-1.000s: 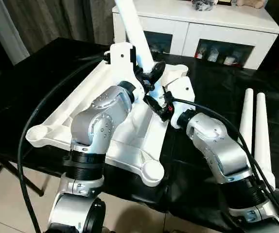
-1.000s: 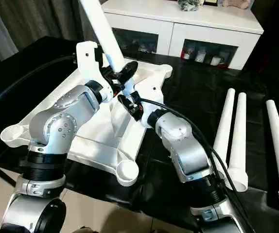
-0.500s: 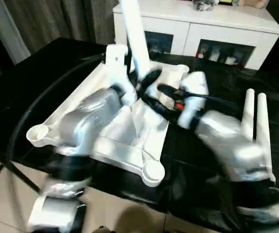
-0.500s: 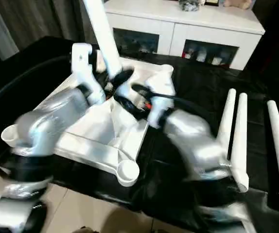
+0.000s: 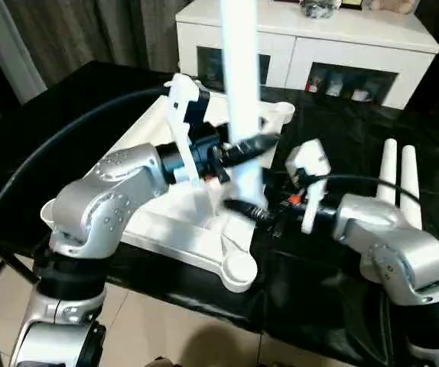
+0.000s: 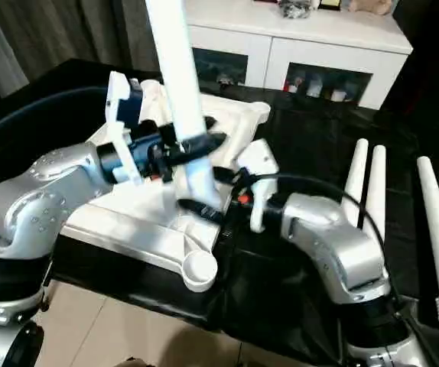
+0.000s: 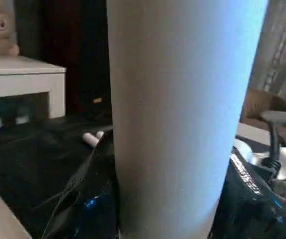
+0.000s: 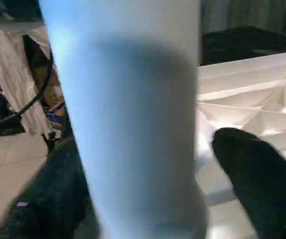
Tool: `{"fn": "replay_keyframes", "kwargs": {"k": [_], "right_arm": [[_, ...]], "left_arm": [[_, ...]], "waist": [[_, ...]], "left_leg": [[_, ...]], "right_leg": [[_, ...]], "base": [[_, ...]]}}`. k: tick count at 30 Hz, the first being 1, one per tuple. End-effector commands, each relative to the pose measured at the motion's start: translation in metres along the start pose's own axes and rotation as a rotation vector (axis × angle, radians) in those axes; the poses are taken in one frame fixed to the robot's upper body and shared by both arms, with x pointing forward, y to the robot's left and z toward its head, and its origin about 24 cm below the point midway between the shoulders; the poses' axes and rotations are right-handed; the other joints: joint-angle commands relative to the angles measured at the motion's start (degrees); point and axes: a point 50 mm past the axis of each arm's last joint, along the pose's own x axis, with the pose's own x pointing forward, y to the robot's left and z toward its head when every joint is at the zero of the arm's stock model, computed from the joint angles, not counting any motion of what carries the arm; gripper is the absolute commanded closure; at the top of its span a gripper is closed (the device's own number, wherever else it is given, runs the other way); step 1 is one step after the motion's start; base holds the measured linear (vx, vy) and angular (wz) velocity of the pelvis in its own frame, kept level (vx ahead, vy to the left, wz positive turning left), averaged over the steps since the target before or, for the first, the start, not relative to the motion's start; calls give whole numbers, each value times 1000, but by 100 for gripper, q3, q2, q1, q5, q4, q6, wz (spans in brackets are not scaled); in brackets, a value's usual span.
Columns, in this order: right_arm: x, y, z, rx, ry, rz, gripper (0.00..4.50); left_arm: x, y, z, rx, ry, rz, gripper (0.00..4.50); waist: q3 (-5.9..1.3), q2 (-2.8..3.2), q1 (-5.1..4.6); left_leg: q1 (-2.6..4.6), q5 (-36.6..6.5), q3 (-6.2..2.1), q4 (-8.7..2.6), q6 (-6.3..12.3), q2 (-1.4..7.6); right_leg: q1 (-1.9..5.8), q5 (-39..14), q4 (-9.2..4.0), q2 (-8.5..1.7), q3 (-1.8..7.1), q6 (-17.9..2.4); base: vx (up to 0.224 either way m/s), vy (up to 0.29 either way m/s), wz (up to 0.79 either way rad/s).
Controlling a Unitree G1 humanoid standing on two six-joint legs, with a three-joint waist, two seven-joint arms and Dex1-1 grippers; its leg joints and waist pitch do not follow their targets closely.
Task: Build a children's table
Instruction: Pick table leg
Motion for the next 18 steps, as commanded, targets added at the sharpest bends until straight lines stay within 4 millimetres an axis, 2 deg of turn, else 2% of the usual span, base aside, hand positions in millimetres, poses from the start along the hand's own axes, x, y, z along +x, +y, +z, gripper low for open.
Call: {"fn": "replay_keyframes", "kwargs": {"k": [1, 2, 5, 6, 7, 8, 10, 12, 15, 18], "right_arm": [[-2, -1, 3, -1, 0, -9, 95], [-2, -1, 3, 1, 1, -6, 114], [-2, 0, 3, 6, 0, -4, 106], [-2, 0, 3, 6, 1, -3, 131], [-3, 0, 3, 7, 3, -1, 131], [-3, 1, 2, 9, 5, 3, 157], [-2, 1, 2, 11, 6, 3, 152], [-2, 2, 1, 11, 11, 5, 194], [-1, 2, 0, 11, 13, 0, 199], [0, -1, 1, 3, 9, -25, 225]], "left_arm": [[1, -7, 0, 8, 5, -50, 257], [1, -6, 0, 7, 6, -51, 257], [0, -6, -2, 16, 20, -50, 257], [0, -5, -2, 17, 22, -49, 257], [-1, -5, -2, 17, 25, -48, 257], [-1, -5, -3, 18, 29, -46, 257], [-1, -4, -4, 19, 33, -43, 257], [-1, -4, -4, 21, 35, -39, 257], [-1, -4, -5, 25, 35, -37, 257], [-2, -2, -6, 38, 45, -18, 257]], "waist": [[-350, 33, -3], [-349, 30, -4], [-350, 34, -6], [-351, 38, -6], [-346, 35, -9], [-353, 40, -5], [-357, 34, -6], [-360, 29, -3], [-365, 17, 3], [-371, 24, 2]], "left_leg": [[98, -1679, -73, -520, -195, 212], [103, -1696, -72, -520, -206, 213], [103, -1766, -83, -529, -254, 215], [107, -1780, -86, -532, -266, 218], [108, -1794, -86, -536, -277, 219], [111, -1782, -83, -530, -278, 215], [94, -1715, -85, -531, -264, 214], [87, -1637, -79, -526, -250, 213], [79, -1534, -76, -520, -224, 210], [80, -1495, -75, -515, -219, 212]], "right_leg": [[271, -1922, -428, -273, 194, -1031], [266, -1968, -438, -274, 194, -1009], [258, -2011, -436, -263, 193, -959], [256, -1985, -434, -262, 191, -962], [252, -1975, -433, -261, 191, -968], [254, -1956, -432, -262, 193, -971], [269, -1874, -422, -264, 194, -984], [274, -1778, -413, -266, 197, -1007], [285, -1678, -397, -263, 197, -1024], [282, -1673, -397, -266, 198, -1033]], "base": [[0, 0, 0], [0, 0, 0], [0, 0, 0], [0, 0, 0], [0, 0, 0], [0, 0, 0], [0, 0, 0], [0, 0, 0], [0, 0, 0], [0, 0, 0]]}}
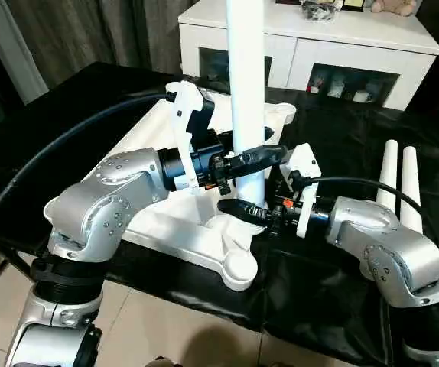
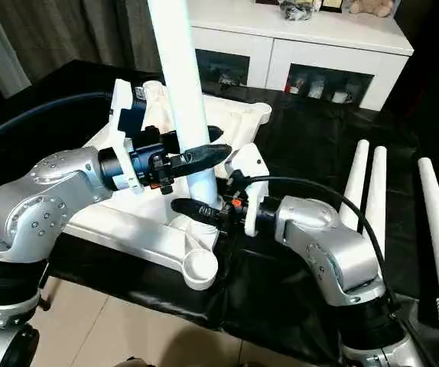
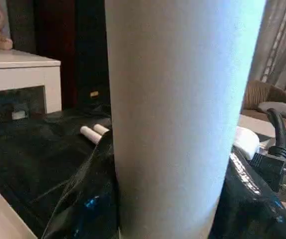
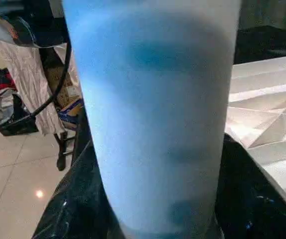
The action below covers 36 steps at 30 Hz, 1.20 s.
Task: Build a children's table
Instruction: Pick table leg
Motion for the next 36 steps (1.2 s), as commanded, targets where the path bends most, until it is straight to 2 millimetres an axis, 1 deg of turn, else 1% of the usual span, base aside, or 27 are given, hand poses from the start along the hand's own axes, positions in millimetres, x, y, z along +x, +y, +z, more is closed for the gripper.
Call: {"fn": "replay_keyframes", "kwargs": {"k": [1, 3, 4, 5, 6, 7, 8, 9, 10, 11, 12, 13, 14, 15, 18, 19, 20, 21, 22, 23, 26, 27, 28, 30, 32, 33, 36], "right_arm": [[-3, -7, 1, -4, -1, -62, 228], [-1, -13, 4, -18, -27, -122, 232], [0, -16, 6, -20, -41, -163, 238], [1, -20, 7, -19, -60, -207, 238], [2, -24, 10, -27, -82, -255, 243], [3, -28, 11, -33, -95, -300, 247], [4, -30, 12, -34, -104, -332, 252], [5, -32, 14, -48, -117, -358, 252], [9, -34, 18, -66, -137, -410, 253], [9, -34, 18, -66, -141, -416, 253], [12, -35, 21, -83, -160, -452, 254], [14, -36, 22, -111, -158, -484, 255], [15, -37, 22, -128, -153, -502, 255], [18, -38, 22, -147, -148, -524, 255], [25, -35, 22, -196, -135, -532, 255], [25, -35, 22, -219, -130, -540, 255], [27, -35, 22, -233, -127, -550, 256], [28, -35, 22, -240, -127, -553, 256], [29, -35, 23, -251, -129, -562, 256], [30, -35, 23, -258, -131, -568, 256], [32, -34, 22, -290, -128, -569, 256], [33, -34, 22, -293, -128, -570, 256], [33, -33, 22, -292, -129, -571, 256], [33, -34, 21, -294, -131, -577, 256], [33, -34, 21, -300, -132, -580, 256], [33, -34, 21, -299, -134, -581, 256], [34, -34, 21, -300, -137, -575, 256]], "left_arm": [[-1, 0, -1, 28, 14, 15, 257], [1, 10, -3, 18, 22, 129, 257], [2, 16, -3, -4, 10, 187, 201], [3, 23, -2, -27, -7, 261, 201], [4, 28, -1, -44, -28, 315, 187], [5, 29, -1, -43, -36, 332, 187], [6, 30, -1, -46, -40, 351, 166], [7, 31, -2, -57, -43, 385, 166], [11, 35, -5, -93, -57, 466, 151], [11, 36, -6, -101, -60, 480, 151], [15, 38, -8, -150, -76, 538, 140], [16, 40, -9, -160, -85, 575, 132], [18, 42, -10, -167, -91, 614, 132], [20, 43, -11, -174, -96, 645, 111], [27, 41, -10, -192, -126, 649, 101], [28, 40, -10, -198, -129, 643, 101], [28, 40, -9, -197, -131, 646, 85], [28, 40, -9, -199, -131, 655, 85], [28, 42, -9, -209, -134, 684, 71], [27, 43, -9, -216, -136, 705, 71], [26, 46, -10, -240, -145, 738, 71], [24, 47, -10, -237, -149, 756, 86], [23, 48, -10, -234, -151, 770, 86], [22, 49, -8, -247, -168, 778, 108], [23, 48, -7, -261, -178, 758, 116], [23, 48, -7, -262, -180, 753, 141], [24, 45, -5, -271, -187, 730, 153]], "waist": [[-371, 21, -1], [-369, 21, -12], [-369, 19, -19], [-373, 21, -14], [-374, 17, -15], [-373, 6, -20], [-372, 5, -19], [-374, 7, -18], [-376, 15, -25], [-374, 2, -32], [-390, -1, -30], [-397, -1, -14], [-394, -3, -9], [-396, -21, -18], [-400, -11, -16], [-404, -2, -15], [-408, -7, -19], [-406, -4, -23], [-404, -2, -26], [-406, 10, -26], [-401, 2, -36], [-398, -3, -34], [-394, 4, -33], [-395, -2, -32], [-389, -6, -32], [-391, -6, -28], [-388, -11, -28]], "left_leg": [[82, -1499, -72, -515, -210, 212], [74, -1493, -68, -509, -230, 213], [78, -1506, -69, -508, -244, 209], [84, -1494, -62, -496, -260, 203], [96, -1529, -62, -492, -280, 191], [77, -1514, -73, -500, -290, 191], [73, -1521, -74, -504, -299, 186], [86, -1540, -77, -508, -308, 189], [71, -1508, -71, -506, -312, 206], [66, -1487, -64, -496, -316, 197], [72, -1426, -63, -493, -289, 190], [49, -1360, -72, -490, -258, 180], [55, -1334, -66, -486, -249, 185], [48, -1333, -70, -484, -209, 177], [39, -1285, -66, -478, -173, 173], [34, -1266, -74, -484, -157, 176], [31, -1239, -76, -481, -154, 177], [33, -1221, -73, -480, -142, 178], [43, -1225, -68, -477, -130, 181], [47, -1234, -70, -477, -131, 185], [49, -1295, -65, -476, -108, 182], [51, -1318, -66, -476, -91, 178], [53, -1352, -65, -479, -87, 181], [54, -1355, -65, -480, -80, 183], [53, -1398, -64, -484, -84, 183], [58, -1425, -67, -485, -89, 185], [51, -1440, -66, -485, -88, 180]], "right_leg": [[281, -1678, -406, -265, 196, -1030], [271, -1673, -402, -265, 199, -1026], [267, -1703, -410, -265, 197, -1026], [265, -1708, -413, -266, 200, -1027], [263, -1764, -428, -261, 192, -1030], [275, -1821, -428, -266, 190, -985], [277, -1872, -435, -266, 185, -957], [270, -1899, -439, -262, 183, -924], [266, -1778, -426, -264, 193, -947], [265, -1730, -436, -259, 191, -966], [279, -1608, -418, -250, 191, -986], [309, -1565, -420, -263, 182, -980], [293, -1536, -427, -262, 186, -969], [308, -1557, -435, -254, 177, -939], [302, -1500, -436, -248, 179, -903], [312, -1431, -423, -249, 176, -906], [314, -1370, -416, -248, 175, -910], [309, -1273, -406, -241, 176, -939], [303, -1200, -405, -240, 179, -981], [306, -1165, -395, -240, 178, -1005], [311, -1182, -406, -240, 176, -1041], [311, -1221, -410, -238, 177, -1025], [305, -1263, -419, -242, 180, -1008], [303, -1255, -414, -240, 180, -1009], [303, -1310, -420, -239, 178, -1002], [300, -1359, -423, -247, 179, -990], [299, -1401, -427, -244, 179, -967]], "base": [[0, 0, 0], [0, 0, 0], [0, 0, 0], [0, 0, 0], [0, 0, 0], [0, 0, 0], [0, 0, 0], [0, 0, 0], [0, 0, 0], [0, 0, 0], [0, 0, 0], [0, 0, 0], [0, 0, 0], [0, 0, 0], [0, 0, 0], [0, 0, 0], [0, 0, 0], [0, 0, 0], [0, 0, 0], [0, 0, 0], [0, 0, 0], [0, 0, 0], [0, 0, 0], [0, 0, 0], [0, 0, 0], [0, 0, 0], [0, 0, 0]]}}
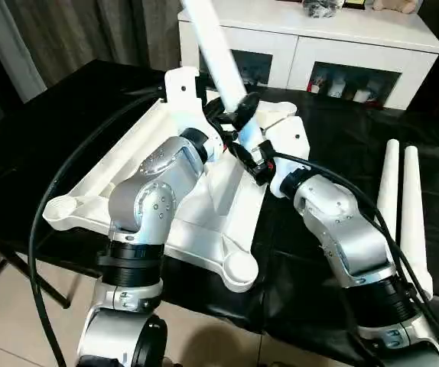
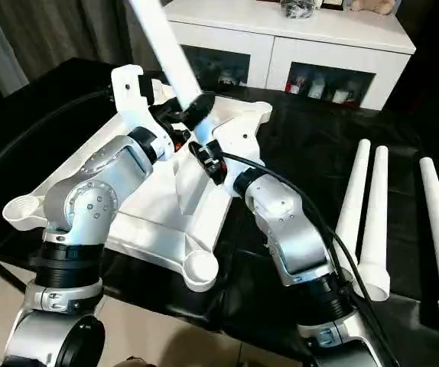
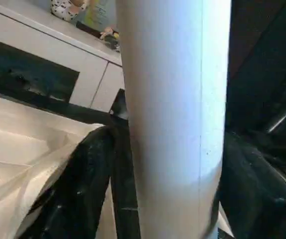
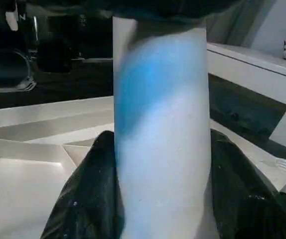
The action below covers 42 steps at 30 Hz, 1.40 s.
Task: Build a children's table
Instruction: Pick table leg
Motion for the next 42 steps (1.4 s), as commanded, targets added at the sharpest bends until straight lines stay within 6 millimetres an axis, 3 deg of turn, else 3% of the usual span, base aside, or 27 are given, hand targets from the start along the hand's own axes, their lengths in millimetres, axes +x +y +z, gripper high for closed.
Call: {"fn": "replay_keyframes", "kwargs": {"k": [1, 10, 13, 16, 18, 22, 32, 34, 36, 38, 41, 42], "right_arm": [[1, -3, 7, -18, -45, -8, 256], [0, -2, 8, 8, -57, 11, 256], [-2, 2, 12, 125, -87, 88, 186], [-10, -1, 16, 219, -103, 182, 183], [-20, -3, 14, 220, -72, 282, 145], [-30, -6, 10, 239, -31, 377, 124], [-43, -10, 6, 249, 38, 460, 50], [-43, -11, 6, 247, 43, 458, 18], [-43, -12, 5, 258, 53, 451, 10], [-42, -13, 4, 262, 67, 434, 53], [-42, -13, 2, 259, 82, 433, 48], [-42, -12, 2, 261, 82, 436, 75]], "left_arm": [[-2, 6, 4, -12, -8, 23, 161], [-5, 6, 6, -17, -4, -18, 229], [-8, 5, 8, -5, 8, -82, 244], [-15, 3, 11, 51, 42, -201, 254], [-22, 2, 15, 83, 73, -291, 257], [-31, 0, 19, 122, 101, -397, 257], [-44, -11, 17, 150, 162, -579, 257], [-46, -12, 15, 154, 174, -597, 258], [-45, -11, 13, 162, 181, -586, 258], [-45, -9, 13, 167, 182, -580, 258], [-45, -9, 13, 170, 182, -579, 258], [-45, -8, 13, 171, 182, -579, 258]], "waist": [[-389, -19, -12], [-393, -10, -15], [-391, -12, -15], [-395, 3, -6], [-394, 13, 2], [-378, -4, 24], [-363, -19, 27], [-367, -17, 21], [-364, -10, 23], [-365, -17, 21], [-371, -15, 20], [-372, -15, 23]], "left_leg": [[67, -1444, -62, -486, -69, 181], [68, -1374, -63, -485, -31, 183], [74, -1440, -62, -490, 15, 187], [81, -1353, -71, -497, 56, 203], [99, -1306, -75, -501, 24, 212], [107, -1335, -46, -497, -1, 202], [88, -1404, -60, -507, -104, 210], [95, -1416, -58, -502, -112, 211], [96, -1453, -58, -505, -129, 202], [92, -1441, -57, -503, -145, 199], [90, -1395, -61, -504, -146, 199], [91, -1390, -59, -502, -148, 201]], "right_leg": [[301, -1394, -415, -242, 182, -967], [303, -1290, -401, -240, 181, -1000], [305, -1283, -395, -244, 182, -1035], [309, -1202, -368, -245, 186, -1032], [316, -1125, -351, -235, 182, -1069], [302, -1232, -373, -244, 192, -1153], [292, -1755, -400, -270, 196, -1024], [282, -1760, -401, -268, 196, -1019], [275, -1853, -411, -261, 195, -994], [280, -1848, -414, -263, 195, -984], [285, -1763, -402, -256, 193, -989], [285, -1744, -400, -259, 194, -998]], "base": [[0, 0, 0], [0, 0, 0], [0, 0, 0], [0, 0, 0], [0, 0, 0], [0, 0, 0], [0, 0, 0], [0, 0, 0], [0, 0, 0], [0, 0, 0], [0, 0, 0], [0, 0, 0]]}}
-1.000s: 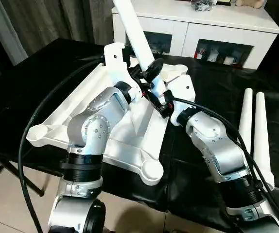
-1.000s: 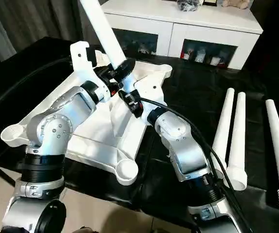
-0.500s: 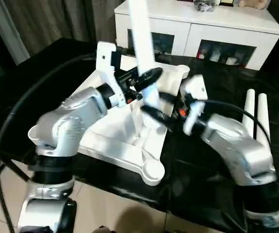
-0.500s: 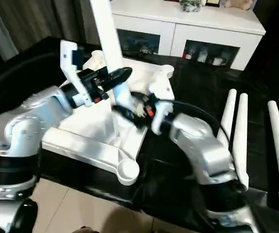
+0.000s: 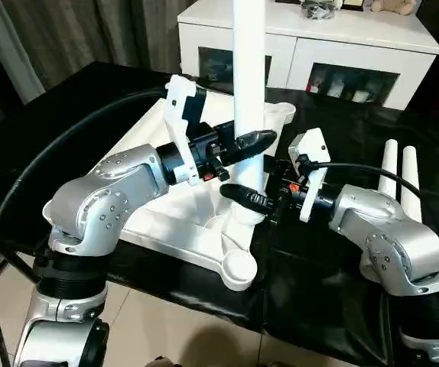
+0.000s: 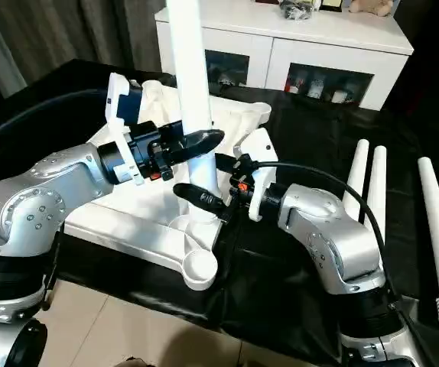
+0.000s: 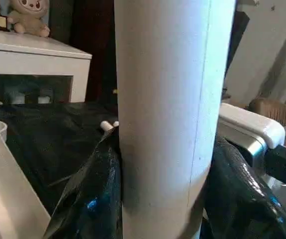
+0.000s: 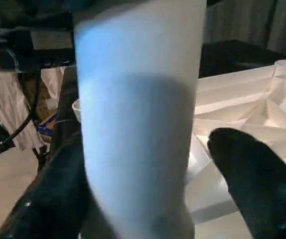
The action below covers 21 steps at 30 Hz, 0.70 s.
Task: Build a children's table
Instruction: Pick table leg
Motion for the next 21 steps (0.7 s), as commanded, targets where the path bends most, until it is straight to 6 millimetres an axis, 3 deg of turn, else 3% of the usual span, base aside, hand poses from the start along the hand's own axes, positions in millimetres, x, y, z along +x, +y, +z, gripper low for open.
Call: {"fn": "replay_keyframes", "kwargs": {"k": [1, 3, 14, 19, 20, 21], "right_arm": [[-3, -4, 1, 0, 12, -33, 88], [-2, -3, 1, 4, 12, -30, 88], [0, -2, 0, 16, 2, -40, 205], [4, -9, 3, -14, -26, -136, 234], [6, -13, 4, -42, -32, -189, 241], [7, -14, 5, -47, -34, -205, 241]], "left_arm": [[1, -3, 2, 19, -1, -25, 258], [0, -3, 3, 21, -1, -22, 259], [0, -1, 2, 36, -6, -12, 259], [1, 8, 1, 57, -3, 83, 259], [3, 18, 0, 25, -8, 194, 203], [3, 21, 0, 18, -10, 218, 203]], "waist": [[-377, -8, 3], [-380, -14, 2], [-374, -7, 1], [-378, -1, -8], [-381, -7, -5], [-373, -3, -13]], "left_leg": [[77, -1347, -63, -498, -143, 202], [75, -1328, -58, -493, -132, 198], [80, -1416, -61, -498, -154, 199], [80, -1398, -62, -500, -207, 196], [81, -1385, -63, -499, -207, 195], [87, -1398, -50, -491, -236, 196]], "right_leg": [[288, -1682, -406, -261, 192, -1021], [292, -1628, -403, -259, 191, -1039], [287, -1772, -420, -265, 191, -1005], [277, -1732, -413, -257, 193, -976], [285, -1709, -413, -260, 192, -978], [254, -1697, -421, -249, 196, -979]], "base": [[0, 0, 0], [0, 0, 0], [0, 0, 0], [0, 0, 0], [0, 0, 0], [0, 0, 0]]}}
